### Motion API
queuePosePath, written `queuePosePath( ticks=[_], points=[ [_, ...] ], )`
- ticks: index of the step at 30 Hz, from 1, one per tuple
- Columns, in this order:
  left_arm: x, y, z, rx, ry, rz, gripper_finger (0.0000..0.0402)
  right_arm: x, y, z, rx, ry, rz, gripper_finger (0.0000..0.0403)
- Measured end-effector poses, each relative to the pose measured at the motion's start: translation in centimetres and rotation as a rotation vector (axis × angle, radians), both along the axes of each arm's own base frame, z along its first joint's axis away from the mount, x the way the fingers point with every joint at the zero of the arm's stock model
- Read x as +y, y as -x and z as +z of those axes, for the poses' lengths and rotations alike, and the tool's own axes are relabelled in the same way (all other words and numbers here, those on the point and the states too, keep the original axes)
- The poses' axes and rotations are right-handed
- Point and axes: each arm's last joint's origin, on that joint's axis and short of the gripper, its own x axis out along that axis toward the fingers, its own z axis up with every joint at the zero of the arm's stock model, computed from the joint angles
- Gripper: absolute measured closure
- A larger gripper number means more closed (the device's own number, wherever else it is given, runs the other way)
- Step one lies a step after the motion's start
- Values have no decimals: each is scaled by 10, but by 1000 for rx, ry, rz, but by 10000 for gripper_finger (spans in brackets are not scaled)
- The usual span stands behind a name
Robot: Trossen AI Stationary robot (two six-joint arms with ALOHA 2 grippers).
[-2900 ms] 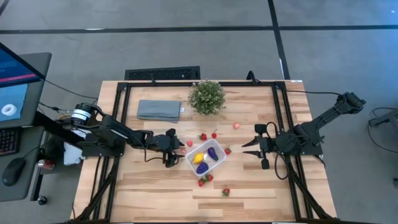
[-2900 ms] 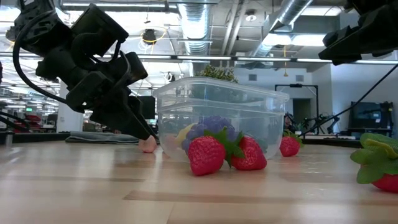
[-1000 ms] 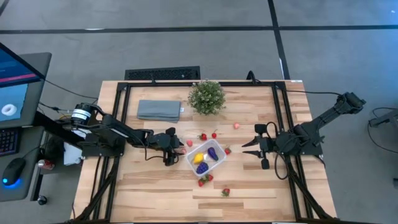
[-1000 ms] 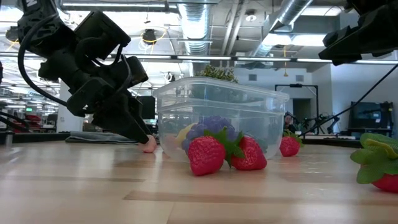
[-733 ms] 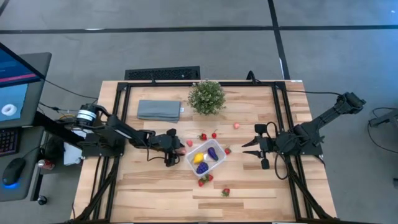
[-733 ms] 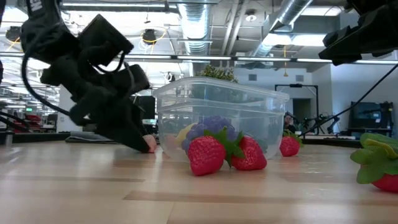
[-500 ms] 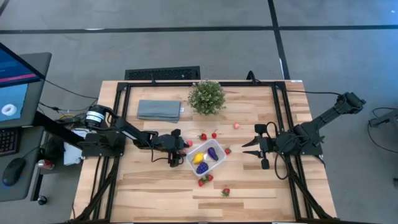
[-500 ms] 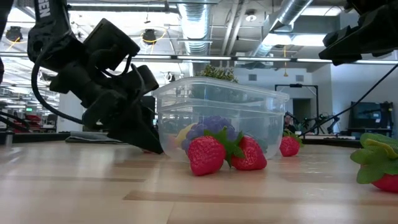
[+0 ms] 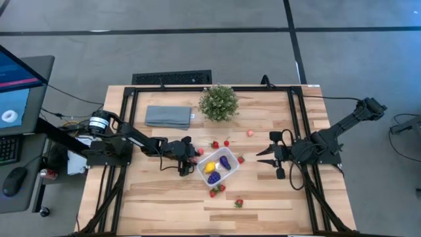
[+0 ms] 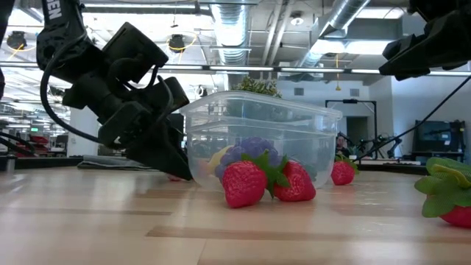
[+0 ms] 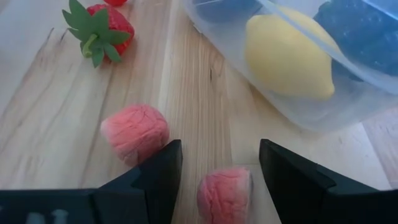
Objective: Pick and placing Produce into tupperware
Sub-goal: Put the bottom peach into the transparent bin
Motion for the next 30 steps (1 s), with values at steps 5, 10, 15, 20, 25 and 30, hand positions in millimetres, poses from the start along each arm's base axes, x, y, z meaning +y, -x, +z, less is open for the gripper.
queuePosePath(
  ticks=[5,10,15,20,25,30],
  points=[
    [0,1,-1,14,5,-4,196,0,0,0,0,-3,-1,273],
    [0,2,-2,31,8,-3,196,0,0,0,1,-10,-4,273],
    [0,3,-2,51,8,-6,196,0,0,0,1,-15,-6,273],
    [0,7,3,72,11,-11,196,0,0,0,1,-16,-8,273],
    [0,10,8,87,8,-13,196,0,0,0,1,-17,-9,273],
    [0,11,8,94,5,-9,203,0,0,0,1,-17,-9,273]
  ],
)
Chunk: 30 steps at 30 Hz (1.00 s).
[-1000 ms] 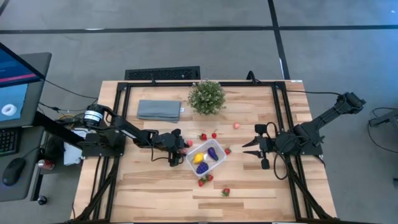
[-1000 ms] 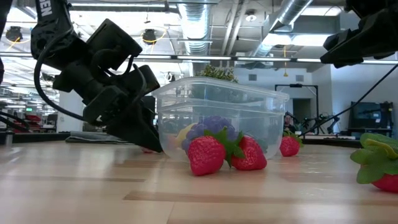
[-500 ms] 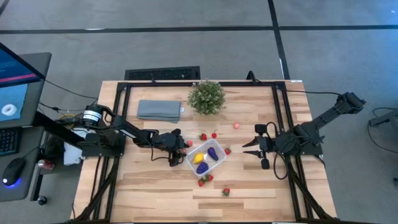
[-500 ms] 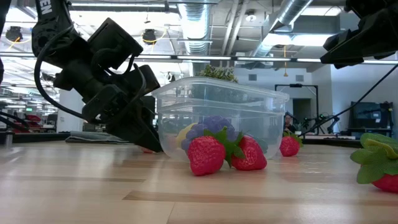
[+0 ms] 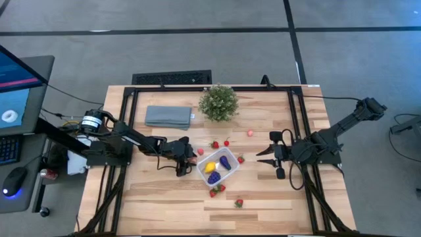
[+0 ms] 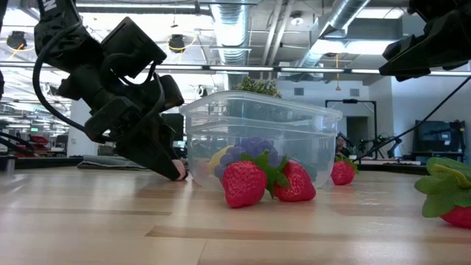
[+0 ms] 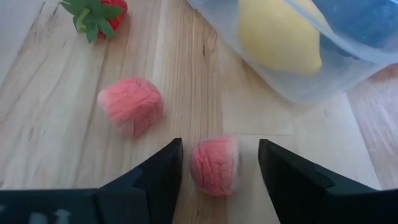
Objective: Pick and placing Produce into tupperware
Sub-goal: Put the bottom peach into the transparent bin
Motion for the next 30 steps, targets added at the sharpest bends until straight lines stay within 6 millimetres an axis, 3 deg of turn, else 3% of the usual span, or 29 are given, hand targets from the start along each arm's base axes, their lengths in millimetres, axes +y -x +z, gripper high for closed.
queuePosePath(
  ticks=[12,30],
  points=[
    [1,0,0,-7,-9,9,251,1,0,0,1,-8,2,273],
    [1,1,4,-7,-9,-2,282,1,0,0,1,-7,1,273]
  ],
)
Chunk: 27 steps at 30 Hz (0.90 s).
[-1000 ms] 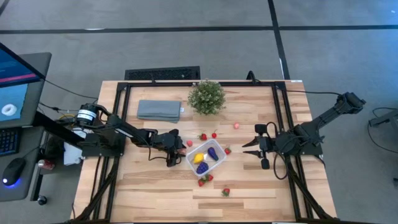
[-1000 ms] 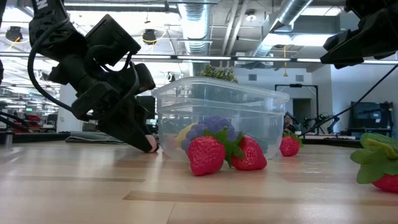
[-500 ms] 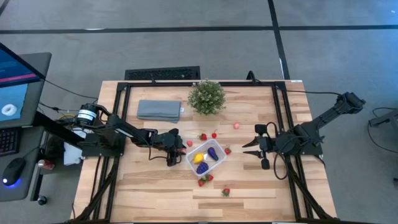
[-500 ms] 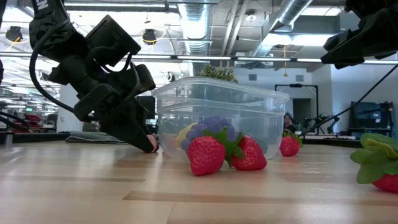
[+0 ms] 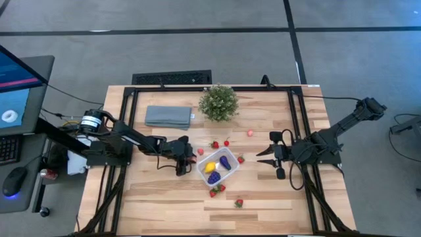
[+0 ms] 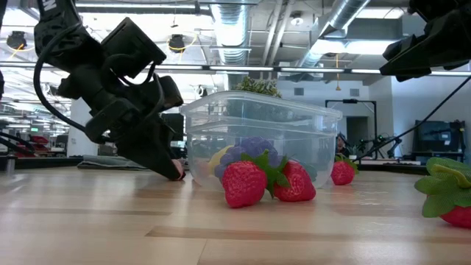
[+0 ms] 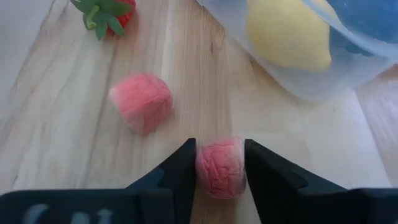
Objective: Pick and placing Produce into tupperware
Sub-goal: Put the bottom peach into the transparent bin
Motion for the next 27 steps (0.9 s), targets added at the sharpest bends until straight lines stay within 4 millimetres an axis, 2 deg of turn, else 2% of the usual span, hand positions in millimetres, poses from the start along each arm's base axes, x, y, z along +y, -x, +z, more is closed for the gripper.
queuePosePath(
  ticks=[5,10,19,27],
  points=[
    [-1,8,14,11,7,-26,289,0,0,0,0,0,0,273],
    [-4,16,38,-34,-27,-9,290,0,0,0,0,4,-1,273],
    [-14,25,80,-246,-75,-48,290,0,0,0,-1,8,1,273],
    [-20,18,94,-350,-113,-88,290,0,0,0,-2,9,0,273]
  ],
)
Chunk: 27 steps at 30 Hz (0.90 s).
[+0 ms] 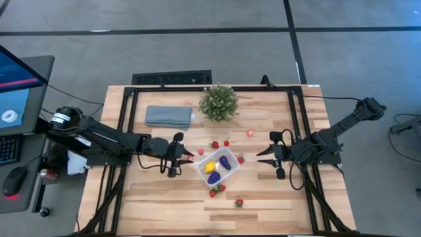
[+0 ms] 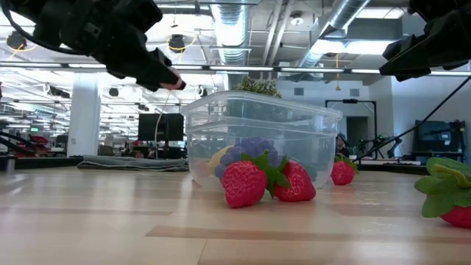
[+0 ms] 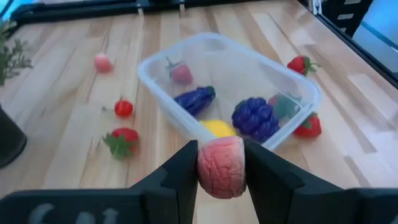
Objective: Pick and placing Produce into tupperware
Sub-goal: Put the bottom peach into the transparent bin
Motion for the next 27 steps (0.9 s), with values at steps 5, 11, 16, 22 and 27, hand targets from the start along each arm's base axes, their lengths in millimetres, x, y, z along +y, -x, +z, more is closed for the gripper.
queuePosePath(
  ticks=[5,11,16,22,27],
  points=[
    [-3,-14,7,-13,-31,-34,290,0,0,0,0,0,0,273],
    [-12,-47,10,-7,-77,-121,290,0,0,1,-6,-3,0,273],
    [-18,-77,8,6,-116,-194,290,0,0,1,-6,-3,0,273],
    [-17,-107,7,56,-136,-223,290,0,0,0,-5,-3,0,273],
    [-15,-119,8,95,-145,-238,290,0,0,0,-2,-1,0,273]
  ],
)
